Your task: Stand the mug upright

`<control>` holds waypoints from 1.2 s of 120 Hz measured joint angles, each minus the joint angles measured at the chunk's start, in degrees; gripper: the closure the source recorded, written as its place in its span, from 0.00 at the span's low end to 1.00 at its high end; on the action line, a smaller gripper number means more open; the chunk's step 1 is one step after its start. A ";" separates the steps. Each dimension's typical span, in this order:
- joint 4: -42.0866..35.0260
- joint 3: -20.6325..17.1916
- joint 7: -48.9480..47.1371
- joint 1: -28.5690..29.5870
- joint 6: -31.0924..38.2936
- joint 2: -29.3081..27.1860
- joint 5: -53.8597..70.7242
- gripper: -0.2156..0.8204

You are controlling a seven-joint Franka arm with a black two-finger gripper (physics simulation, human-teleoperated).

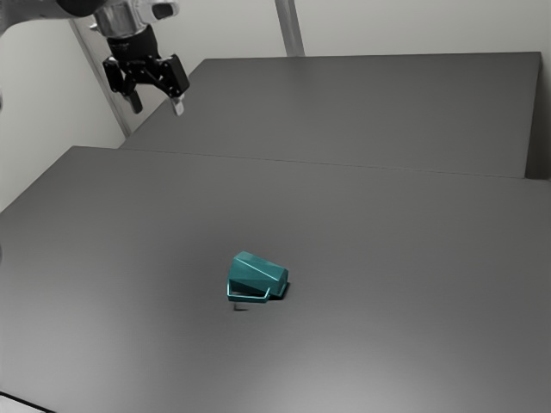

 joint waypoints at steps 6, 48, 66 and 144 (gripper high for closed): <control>-0.21 0.07 0.14 -0.01 0.46 0.01 -0.07 0.21; -27.08 13.05 8.78 0.23 16.10 2.72 -26.65 0.21; -39.91 14.41 15.99 -0.02 22.31 2.83 -43.10 0.21; -56.30 13.11 44.62 -0.20 28.98 1.95 -62.31 0.21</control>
